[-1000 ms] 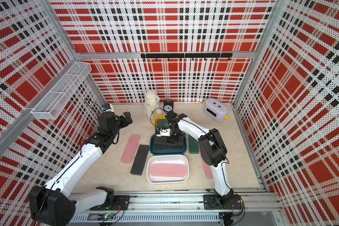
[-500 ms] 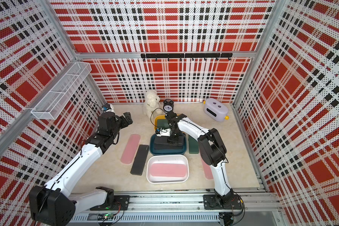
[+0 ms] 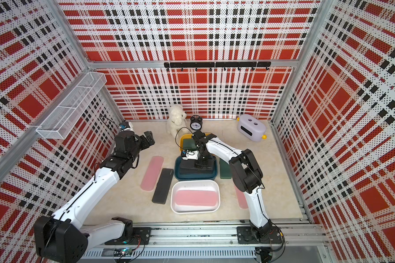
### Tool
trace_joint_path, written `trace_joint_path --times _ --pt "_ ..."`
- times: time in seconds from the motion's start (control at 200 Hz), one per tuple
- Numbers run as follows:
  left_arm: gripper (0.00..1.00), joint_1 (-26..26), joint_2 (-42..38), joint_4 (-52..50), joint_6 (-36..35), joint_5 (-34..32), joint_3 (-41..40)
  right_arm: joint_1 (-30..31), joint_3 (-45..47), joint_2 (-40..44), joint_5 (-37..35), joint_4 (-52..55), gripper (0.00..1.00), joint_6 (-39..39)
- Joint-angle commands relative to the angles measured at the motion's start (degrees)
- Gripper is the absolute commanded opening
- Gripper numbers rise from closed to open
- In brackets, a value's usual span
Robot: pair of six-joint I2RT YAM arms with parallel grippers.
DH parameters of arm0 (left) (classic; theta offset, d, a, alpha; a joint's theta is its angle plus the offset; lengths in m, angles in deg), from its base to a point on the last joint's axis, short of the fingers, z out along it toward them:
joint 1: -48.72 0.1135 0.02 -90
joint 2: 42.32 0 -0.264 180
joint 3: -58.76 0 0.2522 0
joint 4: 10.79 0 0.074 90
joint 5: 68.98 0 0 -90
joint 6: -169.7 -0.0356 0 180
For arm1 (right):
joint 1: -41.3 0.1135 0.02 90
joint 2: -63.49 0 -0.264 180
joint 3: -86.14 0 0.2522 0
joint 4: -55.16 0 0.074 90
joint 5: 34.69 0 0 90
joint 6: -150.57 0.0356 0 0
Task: Place the pencil cases by color into the storage box
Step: Place the pencil case at the storage box.
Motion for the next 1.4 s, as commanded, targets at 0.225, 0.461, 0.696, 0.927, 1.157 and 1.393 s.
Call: trace_joint_path --times 0.225,0.461,0.696,0.927,1.157,1.393 --pt "0.99 0.18 -1.17 0.33 -0.07 0.47 -1.16 0.58 0.29 -0.81 -0.55 -0.79 0.84 1.05" --pt "0.99 0.19 -1.34 0.33 0.14 0.52 -1.48 0.74 -0.07 -0.71 -0.9 -0.76 0.88 1.05" --pt "0.99 0.1 -2.39 0.26 1.06 0.56 -2.85 1.21 0.11 0.86 -1.85 -1.01 0.88 1.53" --pt "0.99 -0.38 -3.63 0.04 3.5 -1.07 -6.13 2.43 1.64 3.72 -5.79 -3.27 0.88 2.84" --pt "0.99 -0.61 -0.61 -1.57 5.61 -2.85 -8.25 3.56 2.64 4.82 -8.71 -4.98 0.89 3.77" --pt "0.99 -0.73 7.03 -4.34 5.01 -3.83 -8.98 4.37 3.92 7.35 -9.43 -5.41 0.89 4.21"
